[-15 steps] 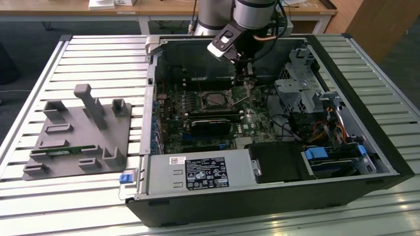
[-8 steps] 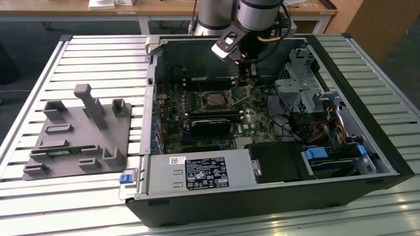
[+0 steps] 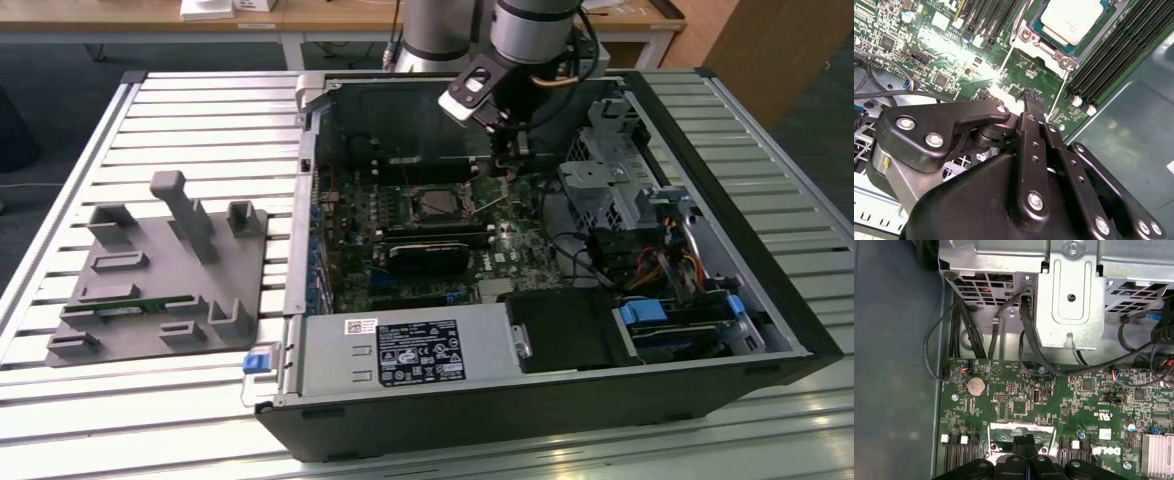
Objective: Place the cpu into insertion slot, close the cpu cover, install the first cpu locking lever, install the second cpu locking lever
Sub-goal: 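Close the cpu cover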
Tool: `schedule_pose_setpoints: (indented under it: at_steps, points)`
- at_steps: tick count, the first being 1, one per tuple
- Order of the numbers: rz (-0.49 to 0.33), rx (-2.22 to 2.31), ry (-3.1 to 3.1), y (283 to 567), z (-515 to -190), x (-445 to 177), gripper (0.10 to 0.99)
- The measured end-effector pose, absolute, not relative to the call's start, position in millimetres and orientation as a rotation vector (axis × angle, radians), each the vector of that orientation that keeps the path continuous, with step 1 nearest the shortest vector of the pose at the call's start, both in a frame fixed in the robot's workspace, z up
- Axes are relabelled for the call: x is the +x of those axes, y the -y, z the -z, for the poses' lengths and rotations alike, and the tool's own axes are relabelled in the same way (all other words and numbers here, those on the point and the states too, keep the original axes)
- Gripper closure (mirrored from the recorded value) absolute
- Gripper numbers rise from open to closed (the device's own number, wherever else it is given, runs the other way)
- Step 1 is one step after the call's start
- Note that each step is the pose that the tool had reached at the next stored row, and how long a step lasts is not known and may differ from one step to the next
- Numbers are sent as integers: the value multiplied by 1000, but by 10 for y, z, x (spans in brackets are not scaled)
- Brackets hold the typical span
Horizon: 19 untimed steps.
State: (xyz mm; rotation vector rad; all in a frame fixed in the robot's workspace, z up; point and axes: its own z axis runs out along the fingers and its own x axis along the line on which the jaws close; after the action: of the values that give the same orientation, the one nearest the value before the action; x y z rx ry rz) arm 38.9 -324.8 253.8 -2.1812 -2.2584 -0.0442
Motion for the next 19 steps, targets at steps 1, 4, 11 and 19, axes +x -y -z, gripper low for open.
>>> schedule_pose_setpoints:
  at_steps: [1,4,11,19]
  points:
    - [42,-2182,2259,3248,-2536,394,980]
    - [37,-2184,2261,3246,-2529,410,980]
    - [35,-2185,2263,3224,-2518,511,980]
    - [31,-2187,2264,3203,-2512,621,980]
